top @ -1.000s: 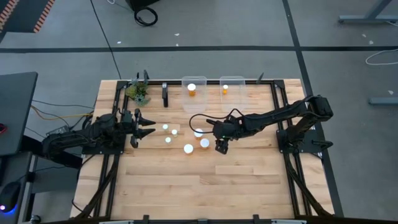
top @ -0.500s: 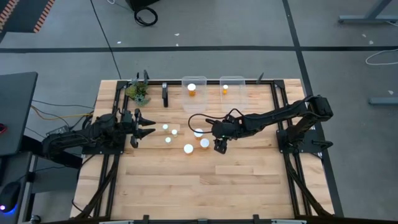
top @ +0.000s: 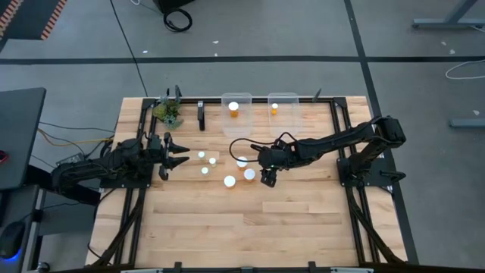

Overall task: Pick and place medicine bottles into bin by pill shape (circle, oval)
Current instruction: Put the large orange pill bottle into the left transparent bin

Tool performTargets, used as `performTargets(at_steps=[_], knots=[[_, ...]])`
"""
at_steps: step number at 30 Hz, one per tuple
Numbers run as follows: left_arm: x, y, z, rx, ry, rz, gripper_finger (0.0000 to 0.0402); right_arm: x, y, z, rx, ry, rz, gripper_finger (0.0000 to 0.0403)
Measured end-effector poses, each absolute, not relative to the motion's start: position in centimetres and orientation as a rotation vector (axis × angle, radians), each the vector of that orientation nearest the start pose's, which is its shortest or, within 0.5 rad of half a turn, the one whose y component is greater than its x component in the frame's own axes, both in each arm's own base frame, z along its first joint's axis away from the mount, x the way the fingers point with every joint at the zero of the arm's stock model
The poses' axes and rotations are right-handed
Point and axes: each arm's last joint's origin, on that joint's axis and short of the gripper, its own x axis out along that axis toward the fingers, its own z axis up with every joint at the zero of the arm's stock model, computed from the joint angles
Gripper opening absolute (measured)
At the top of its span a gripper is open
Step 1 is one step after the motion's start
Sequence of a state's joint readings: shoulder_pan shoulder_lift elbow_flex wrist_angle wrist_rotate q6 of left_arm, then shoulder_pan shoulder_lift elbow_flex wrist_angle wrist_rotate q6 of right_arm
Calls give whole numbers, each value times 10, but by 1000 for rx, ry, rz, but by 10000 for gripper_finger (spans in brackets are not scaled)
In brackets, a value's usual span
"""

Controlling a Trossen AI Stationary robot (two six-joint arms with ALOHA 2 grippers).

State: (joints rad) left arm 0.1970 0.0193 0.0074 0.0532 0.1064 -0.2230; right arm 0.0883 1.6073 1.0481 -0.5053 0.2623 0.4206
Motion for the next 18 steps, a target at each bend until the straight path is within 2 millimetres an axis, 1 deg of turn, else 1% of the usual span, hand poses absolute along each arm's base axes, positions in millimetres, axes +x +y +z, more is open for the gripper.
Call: performTargets(at_steps=[4,11,18], knots=[[97,16,170,-217,-51,85,172,315,20,204,194,992,-374,296],[97,16,170,-217,-51,86,172,311,19,196,180,1006,-396,296],[97,16,170,-217,-51,86,172,309,23,187,193,994,-368,296]])
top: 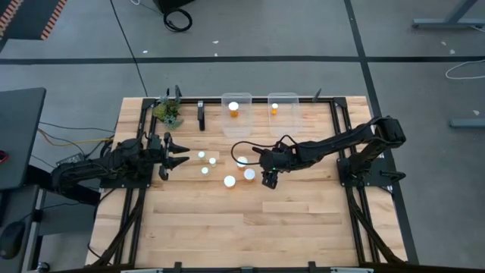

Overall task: Pick and place medicine bottles into bin by pill shape (circle, oval)
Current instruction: Put the large orange pill bottle into the left transparent bin

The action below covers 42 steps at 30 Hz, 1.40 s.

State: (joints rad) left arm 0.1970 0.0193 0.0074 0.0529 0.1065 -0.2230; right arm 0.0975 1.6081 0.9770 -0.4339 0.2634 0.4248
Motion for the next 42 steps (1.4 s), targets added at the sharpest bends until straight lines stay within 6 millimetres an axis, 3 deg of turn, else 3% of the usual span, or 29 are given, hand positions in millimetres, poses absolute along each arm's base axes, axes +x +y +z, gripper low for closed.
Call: performTargets(at_steps=[11,15,22,33,42], knots=[[97,16,170,-217,-51,85,172,306,41,163,204,876,-292,296],[97,16,170,-217,-50,85,172,313,51,150,178,860,-272,296],[97,16,170,-217,-51,85,172,322,53,123,165,897,-284,297],[97,16,170,-217,-51,85,172,344,41,146,220,867,-298,297],[97,16,170,-217,-51,85,172,350,41,153,237,833,-261,297]])
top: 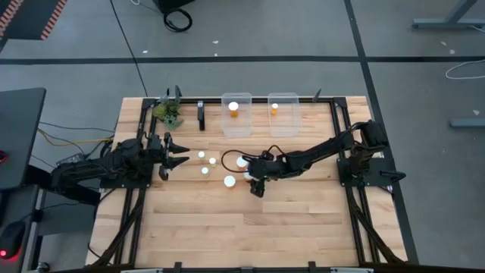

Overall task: Pick and place medicine bottles into bin by pill shape (circle, oval)
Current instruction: Put the large orange pill bottle into the left transparent bin

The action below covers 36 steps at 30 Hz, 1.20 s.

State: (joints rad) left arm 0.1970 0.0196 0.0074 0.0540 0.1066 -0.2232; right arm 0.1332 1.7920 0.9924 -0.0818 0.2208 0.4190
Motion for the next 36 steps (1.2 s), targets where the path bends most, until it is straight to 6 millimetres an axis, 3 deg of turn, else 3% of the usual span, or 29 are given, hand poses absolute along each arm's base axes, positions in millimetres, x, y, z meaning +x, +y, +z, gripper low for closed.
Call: performTargets(at_steps=[12,26,36], knots=[[97,16,170,-216,-52,85,172,355,41,144,209,830,-240,295],[97,16,170,-217,-50,86,172,356,39,145,210,822,-244,224],[97,16,170,-217,-50,86,172,360,36,155,189,890,-261,219]])
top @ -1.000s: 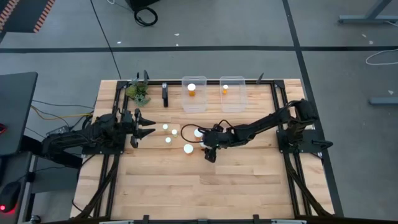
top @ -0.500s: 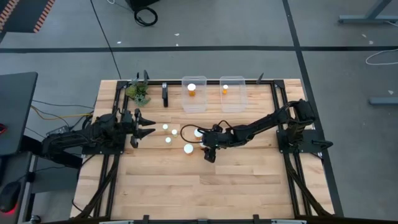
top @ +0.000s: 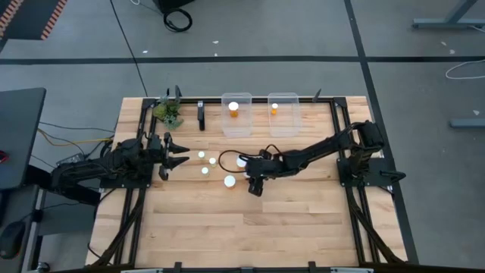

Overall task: Pick and place medicine bottles into bin by pill shape (circle, oval)
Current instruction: Put the large orange pill bottle into the left transparent bin

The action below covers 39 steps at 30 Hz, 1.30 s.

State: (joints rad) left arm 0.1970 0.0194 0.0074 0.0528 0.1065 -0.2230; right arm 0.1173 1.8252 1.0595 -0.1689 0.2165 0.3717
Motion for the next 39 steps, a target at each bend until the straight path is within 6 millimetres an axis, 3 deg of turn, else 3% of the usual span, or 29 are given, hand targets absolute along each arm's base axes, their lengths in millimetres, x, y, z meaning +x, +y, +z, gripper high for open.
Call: performTargets(at_steps=[6,20,39], knots=[[97,16,170,-217,-50,86,172,365,33,174,122,974,-302,219],[97,16,170,-217,-50,86,172,367,-2,197,71,1085,-394,218],[97,16,170,-217,-49,86,172,383,-44,247,3,1019,-368,220]])
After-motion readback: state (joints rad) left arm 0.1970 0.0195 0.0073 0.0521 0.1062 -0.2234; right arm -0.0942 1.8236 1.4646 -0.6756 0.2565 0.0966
